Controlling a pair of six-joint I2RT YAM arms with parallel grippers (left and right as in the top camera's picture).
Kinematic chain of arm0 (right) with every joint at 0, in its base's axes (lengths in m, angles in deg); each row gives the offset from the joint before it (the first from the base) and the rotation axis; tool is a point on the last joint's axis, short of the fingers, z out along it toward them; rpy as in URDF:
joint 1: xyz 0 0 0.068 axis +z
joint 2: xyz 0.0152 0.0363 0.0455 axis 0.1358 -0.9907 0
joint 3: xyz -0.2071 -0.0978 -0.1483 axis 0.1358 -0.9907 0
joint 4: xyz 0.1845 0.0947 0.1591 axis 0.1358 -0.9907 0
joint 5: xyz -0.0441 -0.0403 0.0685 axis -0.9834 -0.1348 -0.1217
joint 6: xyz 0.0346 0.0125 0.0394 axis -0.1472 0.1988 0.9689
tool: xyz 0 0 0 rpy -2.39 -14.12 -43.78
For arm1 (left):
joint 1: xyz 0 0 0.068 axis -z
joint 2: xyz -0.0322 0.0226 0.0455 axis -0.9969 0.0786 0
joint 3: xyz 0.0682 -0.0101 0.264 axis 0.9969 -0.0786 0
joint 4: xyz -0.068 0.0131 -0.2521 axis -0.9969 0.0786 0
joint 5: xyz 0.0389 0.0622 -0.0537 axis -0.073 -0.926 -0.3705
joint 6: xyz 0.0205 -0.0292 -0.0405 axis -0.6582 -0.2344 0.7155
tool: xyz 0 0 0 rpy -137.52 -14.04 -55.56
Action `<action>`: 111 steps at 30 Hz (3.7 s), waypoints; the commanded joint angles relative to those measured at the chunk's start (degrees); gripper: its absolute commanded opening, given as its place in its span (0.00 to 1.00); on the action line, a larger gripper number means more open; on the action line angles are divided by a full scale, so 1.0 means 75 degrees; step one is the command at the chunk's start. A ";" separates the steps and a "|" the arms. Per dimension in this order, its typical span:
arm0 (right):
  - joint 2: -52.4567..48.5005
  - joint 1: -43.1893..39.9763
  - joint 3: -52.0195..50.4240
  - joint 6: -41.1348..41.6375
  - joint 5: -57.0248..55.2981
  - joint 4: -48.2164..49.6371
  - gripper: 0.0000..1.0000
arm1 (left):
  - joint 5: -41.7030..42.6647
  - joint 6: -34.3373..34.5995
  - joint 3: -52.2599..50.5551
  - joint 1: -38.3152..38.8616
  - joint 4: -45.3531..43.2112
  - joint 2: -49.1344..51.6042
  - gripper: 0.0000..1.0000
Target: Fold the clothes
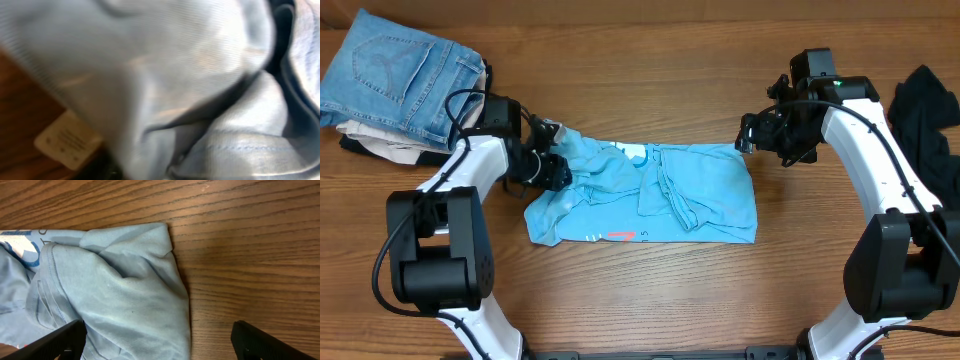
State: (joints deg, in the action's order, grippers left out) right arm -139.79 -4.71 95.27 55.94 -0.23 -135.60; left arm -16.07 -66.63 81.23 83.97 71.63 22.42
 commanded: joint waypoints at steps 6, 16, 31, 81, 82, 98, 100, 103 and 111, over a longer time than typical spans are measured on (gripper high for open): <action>-0.0035 0.0026 0.0169 -0.0047 0.0122 -0.0187 0.95 | 0.0965 0.0839 -0.0085 -0.0079 0.0192 0.0137 0.04; -0.0035 0.0254 0.0119 -0.0047 0.1617 -0.0058 0.34 | -0.0825 0.1107 0.0854 -0.0953 0.1839 -0.1530 0.04; -0.0122 0.1134 -0.2189 -0.0017 0.3751 0.2477 0.04 | -0.0965 0.1230 0.3488 -0.0833 0.3759 -0.1527 0.04; 0.0023 -0.1131 0.1932 -0.0052 0.4453 0.0720 0.05 | -0.0157 0.2766 0.5106 0.3739 0.2457 0.0055 1.00; 0.0023 -0.1131 0.1932 -0.0052 0.4427 0.0609 0.06 | -0.0393 0.2769 0.5642 0.3491 0.2806 -0.0017 1.00; 0.0009 0.3756 0.1003 0.2238 -0.0102 0.0329 0.56 | -0.2238 0.3273 0.7513 0.0318 0.4625 -0.0137 1.00; -0.0055 0.4336 0.0892 0.3069 -0.1070 0.0868 0.56 | -0.2282 0.3273 0.7510 0.0300 0.4625 -0.0137 1.00; -0.0364 0.5047 0.0874 0.3990 -0.2192 0.1352 0.56 | -0.2428 0.3182 0.7510 0.0303 0.4695 -0.0137 1.00; -0.1387 0.5394 0.0874 0.4162 -0.2090 0.1341 0.54 | -0.2815 0.3077 0.7504 0.0300 0.4966 -0.0137 1.00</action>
State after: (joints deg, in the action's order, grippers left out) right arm -149.28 35.79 102.00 85.81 -14.92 -125.39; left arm -34.91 -43.05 137.44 86.58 108.66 21.87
